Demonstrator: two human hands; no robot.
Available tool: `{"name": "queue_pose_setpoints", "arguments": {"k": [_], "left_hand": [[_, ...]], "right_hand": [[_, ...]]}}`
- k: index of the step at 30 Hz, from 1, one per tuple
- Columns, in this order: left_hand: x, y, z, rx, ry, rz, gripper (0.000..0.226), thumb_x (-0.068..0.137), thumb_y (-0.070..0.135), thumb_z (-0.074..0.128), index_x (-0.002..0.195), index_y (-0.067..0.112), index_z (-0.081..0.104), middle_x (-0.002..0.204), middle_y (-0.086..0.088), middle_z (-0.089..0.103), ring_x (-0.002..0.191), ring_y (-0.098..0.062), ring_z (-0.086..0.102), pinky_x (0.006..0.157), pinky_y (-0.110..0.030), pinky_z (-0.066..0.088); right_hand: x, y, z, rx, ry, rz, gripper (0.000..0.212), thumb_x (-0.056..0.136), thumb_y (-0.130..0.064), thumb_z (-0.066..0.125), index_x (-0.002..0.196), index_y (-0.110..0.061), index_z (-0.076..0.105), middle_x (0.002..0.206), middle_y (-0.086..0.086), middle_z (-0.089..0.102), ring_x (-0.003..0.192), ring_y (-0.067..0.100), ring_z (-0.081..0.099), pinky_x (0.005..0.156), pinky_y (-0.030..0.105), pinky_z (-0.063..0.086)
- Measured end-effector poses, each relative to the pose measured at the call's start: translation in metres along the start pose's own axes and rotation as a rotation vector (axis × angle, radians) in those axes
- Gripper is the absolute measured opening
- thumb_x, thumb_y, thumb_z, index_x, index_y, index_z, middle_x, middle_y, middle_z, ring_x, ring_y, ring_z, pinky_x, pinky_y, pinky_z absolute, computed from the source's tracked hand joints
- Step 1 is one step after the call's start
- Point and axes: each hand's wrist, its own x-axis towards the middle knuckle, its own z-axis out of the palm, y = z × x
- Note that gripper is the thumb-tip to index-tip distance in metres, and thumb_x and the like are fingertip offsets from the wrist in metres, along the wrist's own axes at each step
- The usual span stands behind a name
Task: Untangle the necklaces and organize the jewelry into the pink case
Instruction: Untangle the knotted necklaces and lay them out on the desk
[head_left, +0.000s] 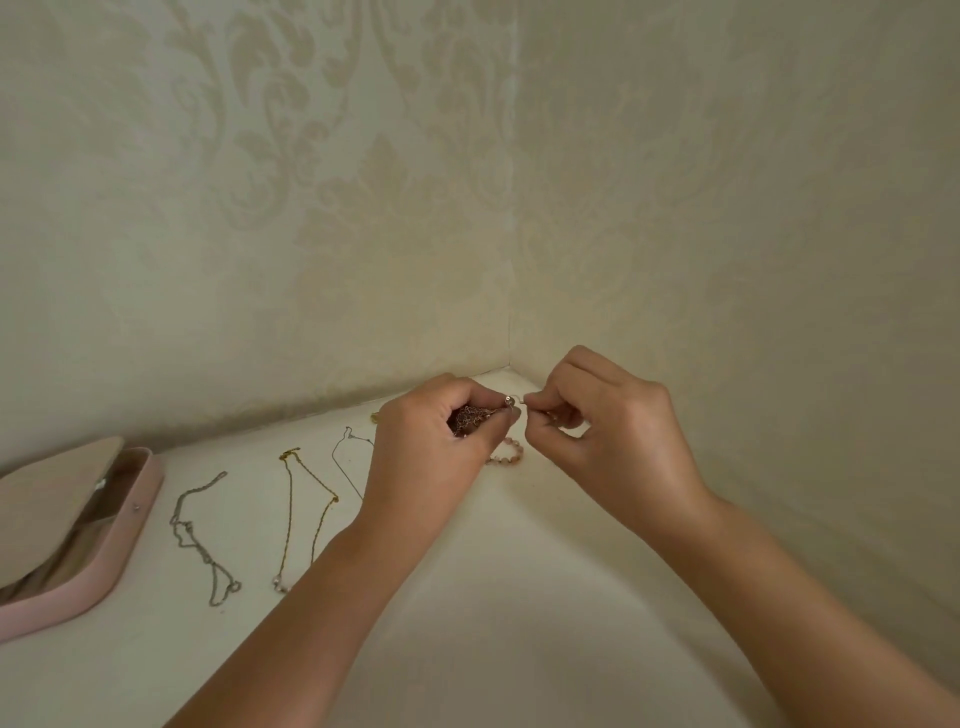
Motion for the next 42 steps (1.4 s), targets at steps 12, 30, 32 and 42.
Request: {"name": "queue_pose_setpoints", "arguments": {"k": [12,30,32,42], "left_hand": [[0.005,-0.004,-0.004,-0.010,-0.014,-0.101,0.009,0.078,0.017,0.078,0.073,0.022,0.072,0.052,0.014,0.062,0.048,-0.001,0.054,0.050,-0.012,0.041],[0.017,-0.017,-0.024,0.108,-0.112,-0.068,0.011,0.082,0.019,0.075,0.075,0.027,0.074,0.060,0.016,0.067,0.052,0.006,0.053,0.054,-0.006,0.037],[0.021,-0.021,-0.032,0.086,-0.064,-0.087,0.010,0.082,0.017,0.074,0.075,0.024,0.073,0.062,0.009,0.068,0.049,0.005,0.053,0.052,-0.006,0.037],[0.029,-0.028,-0.046,0.100,0.021,-0.058,0.023,0.093,0.011,0.058,0.086,0.029,0.071,0.074,0.014,0.071,0.059,0.001,0.057,0.053,-0.008,0.037]], "right_hand": [[0.002,-0.002,-0.004,0.163,-0.134,0.145,0.009,0.079,-0.018,0.068,0.076,-0.011,0.071,0.073,-0.005,0.057,0.062,0.014,0.054,0.056,0.028,0.045],[-0.002,0.033,-0.007,-0.244,-0.725,0.539,0.014,0.077,-0.011,0.071,0.067,-0.020,0.067,0.075,-0.005,0.067,0.074,0.016,0.065,0.065,0.025,0.049],[-0.006,0.037,-0.006,-0.225,-0.837,0.574,0.017,0.070,-0.011,0.076,0.063,-0.024,0.067,0.066,-0.009,0.065,0.069,0.013,0.064,0.061,0.022,0.047],[-0.024,0.007,0.059,0.023,-0.737,0.162,0.043,0.096,-0.013,0.048,0.139,-0.012,0.048,0.144,0.004,0.046,0.135,0.021,0.038,0.113,0.026,0.026]]}}
